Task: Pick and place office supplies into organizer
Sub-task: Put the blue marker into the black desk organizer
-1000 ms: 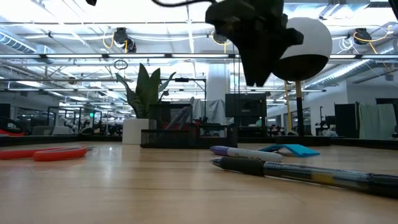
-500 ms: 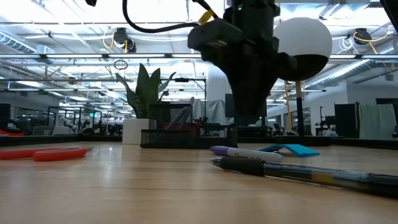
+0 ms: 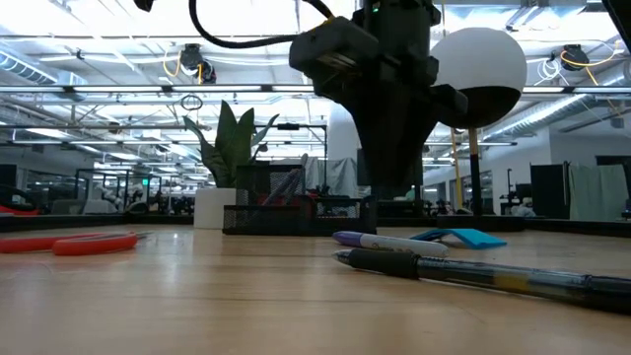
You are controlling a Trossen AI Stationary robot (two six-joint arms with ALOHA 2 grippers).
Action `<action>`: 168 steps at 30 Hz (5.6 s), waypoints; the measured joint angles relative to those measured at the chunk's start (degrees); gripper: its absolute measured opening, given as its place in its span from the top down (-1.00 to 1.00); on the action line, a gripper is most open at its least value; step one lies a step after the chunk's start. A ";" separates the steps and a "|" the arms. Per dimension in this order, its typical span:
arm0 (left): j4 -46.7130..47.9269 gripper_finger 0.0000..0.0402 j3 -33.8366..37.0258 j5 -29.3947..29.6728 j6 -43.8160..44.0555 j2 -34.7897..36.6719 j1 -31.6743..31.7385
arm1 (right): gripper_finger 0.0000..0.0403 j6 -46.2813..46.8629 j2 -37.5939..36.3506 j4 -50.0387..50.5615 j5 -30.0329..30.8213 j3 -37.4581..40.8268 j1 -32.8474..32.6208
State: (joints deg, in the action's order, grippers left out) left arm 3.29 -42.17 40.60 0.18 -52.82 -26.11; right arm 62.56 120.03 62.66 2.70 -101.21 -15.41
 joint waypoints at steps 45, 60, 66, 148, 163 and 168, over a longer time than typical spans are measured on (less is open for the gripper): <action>0.03 0.20 0.00 0.00 0.05 0.00 0.00 | 0.50 -19.87 0.02 -9.53 0.35 1.29 0.06; 0.02 0.20 0.00 0.00 0.07 -0.02 0.00 | 0.50 -13.80 -0.10 -16.95 -2.76 13.72 0.72; 0.00 0.20 0.00 0.00 0.05 -0.02 0.00 | 0.52 -16.03 -0.27 -17.09 -2.84 18.27 0.82; -37.86 0.20 2.97 -28.26 -2.68 -16.93 9.97 | 0.89 -76.52 -28.96 -93.90 14.92 42.77 1.19; -43.81 0.64 2.82 -29.21 -3.97 -20.70 11.46 | 0.89 -76.15 -28.96 -93.76 13.77 42.71 1.30; -43.80 0.75 2.82 -28.63 -5.72 -20.70 10.97 | 0.88 -74.76 -28.96 -93.71 13.49 42.71 1.21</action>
State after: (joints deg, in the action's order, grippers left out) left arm -40.51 -39.35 11.97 -5.54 -73.52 -15.14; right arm -12.20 91.07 -31.05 16.19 -58.50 -14.20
